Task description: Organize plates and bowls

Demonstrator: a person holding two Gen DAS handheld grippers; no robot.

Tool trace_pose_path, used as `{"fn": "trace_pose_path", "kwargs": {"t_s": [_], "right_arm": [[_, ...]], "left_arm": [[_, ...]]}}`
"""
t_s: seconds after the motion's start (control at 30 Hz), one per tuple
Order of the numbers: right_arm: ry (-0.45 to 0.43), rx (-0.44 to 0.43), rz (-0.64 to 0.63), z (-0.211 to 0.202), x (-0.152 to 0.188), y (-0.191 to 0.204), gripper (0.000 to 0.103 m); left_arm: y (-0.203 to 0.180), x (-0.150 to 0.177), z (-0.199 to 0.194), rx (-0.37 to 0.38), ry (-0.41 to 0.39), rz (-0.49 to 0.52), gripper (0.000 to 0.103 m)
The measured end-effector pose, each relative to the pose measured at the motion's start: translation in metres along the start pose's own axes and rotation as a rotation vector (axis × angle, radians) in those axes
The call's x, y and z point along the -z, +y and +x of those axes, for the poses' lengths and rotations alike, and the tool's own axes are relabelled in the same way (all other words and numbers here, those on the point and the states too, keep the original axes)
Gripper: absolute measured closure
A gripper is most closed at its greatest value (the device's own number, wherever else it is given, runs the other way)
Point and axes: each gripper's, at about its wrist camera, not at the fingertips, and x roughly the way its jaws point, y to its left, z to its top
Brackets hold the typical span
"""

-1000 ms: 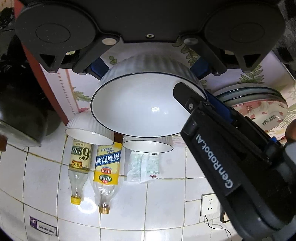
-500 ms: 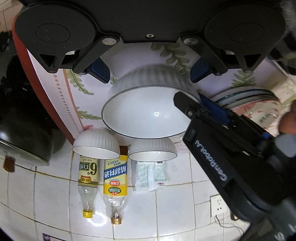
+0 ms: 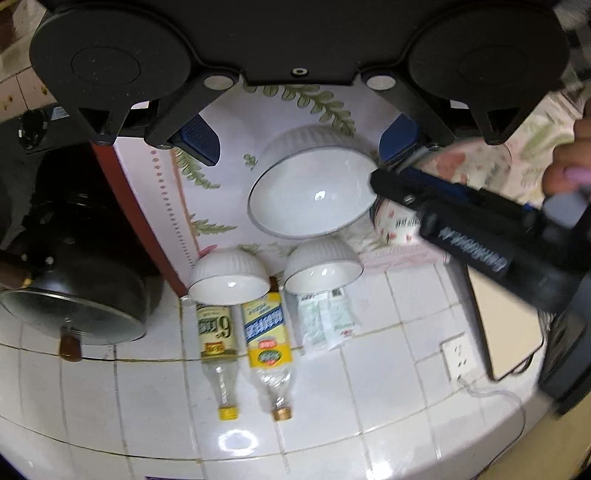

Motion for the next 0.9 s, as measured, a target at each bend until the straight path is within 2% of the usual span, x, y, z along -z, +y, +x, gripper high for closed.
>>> {"fn": "trace_pose_path", "kwargs": {"t_s": [0.3, 0.73, 0.83, 0.9], "right_arm": [[-0.026, -0.015, 0.143, -0.013, -0.025, -0.021, 0.008], [-0.029, -0.060, 0.139, -0.015, -0.072, -0.027, 0.008], [-0.029, -0.099, 0.139, -0.006, -0.086, -0.033, 0.012], [-0.031, -0.154, 0.177, 0.003, -0.096, -0.042, 0.013]], "left_arm": [[-0.003, -0.008, -0.044, 0.001, -0.098, 0.055, 0.071], [-0.006, -0.025, -0.068, 0.002, -0.191, 0.091, 0.067], [-0.009, -0.038, -0.062, 0.016, -0.180, 0.076, 0.055], [-0.009, -0.049, -0.057, -0.001, -0.182, 0.082, 0.053]]}}
